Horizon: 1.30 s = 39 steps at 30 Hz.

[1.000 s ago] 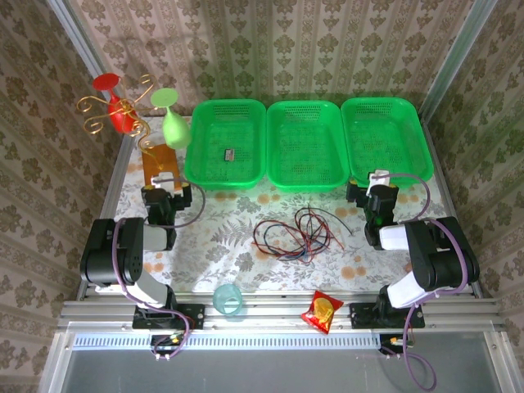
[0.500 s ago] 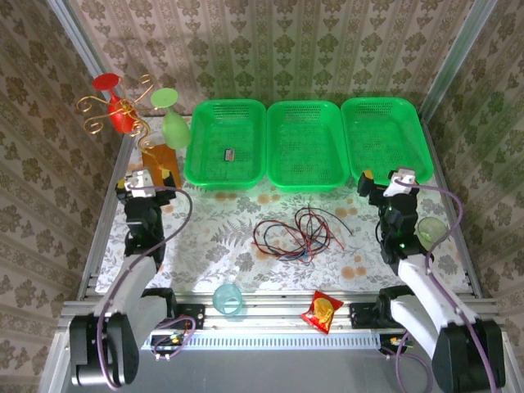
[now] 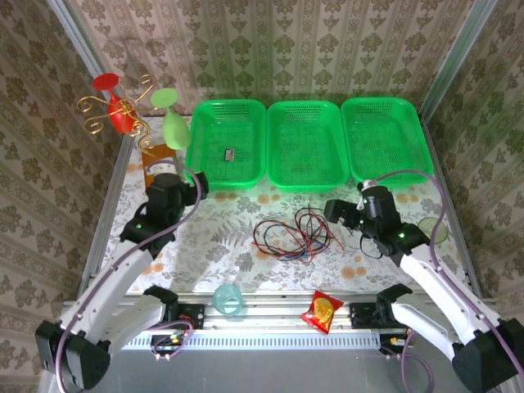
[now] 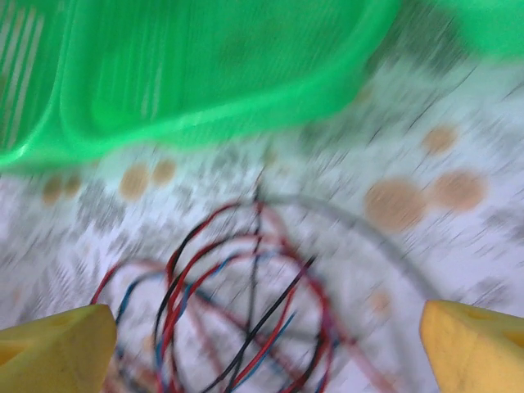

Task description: Untangle the cables

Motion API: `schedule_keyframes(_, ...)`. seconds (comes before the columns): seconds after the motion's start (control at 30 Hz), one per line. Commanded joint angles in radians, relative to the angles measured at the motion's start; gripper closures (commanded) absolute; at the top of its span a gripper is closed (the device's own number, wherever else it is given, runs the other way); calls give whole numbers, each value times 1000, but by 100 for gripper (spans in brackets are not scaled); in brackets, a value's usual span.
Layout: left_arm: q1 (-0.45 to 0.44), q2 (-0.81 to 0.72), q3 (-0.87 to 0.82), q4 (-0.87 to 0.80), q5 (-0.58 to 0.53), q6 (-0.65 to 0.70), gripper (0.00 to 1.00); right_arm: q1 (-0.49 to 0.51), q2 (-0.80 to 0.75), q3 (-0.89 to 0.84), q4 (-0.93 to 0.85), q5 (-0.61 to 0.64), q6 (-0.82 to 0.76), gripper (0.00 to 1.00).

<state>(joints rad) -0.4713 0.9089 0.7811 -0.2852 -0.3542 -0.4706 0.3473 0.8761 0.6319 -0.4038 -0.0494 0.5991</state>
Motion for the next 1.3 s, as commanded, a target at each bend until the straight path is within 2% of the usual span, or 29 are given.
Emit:
schedule_keyframes(0.0, -90, 80, 55, -80, 150, -70, 0, 25, 60, -12, 12, -179, 161, 7)
schedule_keyframes(0.17, -187, 198, 94, -67, 137, -20, 0, 36, 182, -10, 121, -234, 182, 28)
schedule_keyframes(0.37, -250, 262, 92, -4, 149, -70, 0, 42, 314, 8, 193, -308, 181, 32)
schedule_keyframes(0.73, -282, 304, 64, 52, 201, -207, 3, 56, 461, 32, 296, -393, 201, 60)
schedule_keyframes(0.8, -291, 307, 64, 49, 200, -215, 3, 59, 475, 37, 302, -406, 202, 62)
schedule_keyframes(0.83, -296, 309, 62, 48, 197, -218, 3, 60, 475, 37, 304, -408, 203, 63)
schedule_keyframes(0.87, -300, 308, 62, 47, 195, -221, 3, 62, 474, 35, 309, -411, 203, 69)
schedule_keyframes(0.97, -305, 305, 65, 42, 198, -232, 4, 63, 444, 38, 275, -387, 195, 100)
schedule_keyframes(1.27, -311, 306, 109, -4, 257, -224, 4, 62, 164, 94, 90, -228, 169, 100)
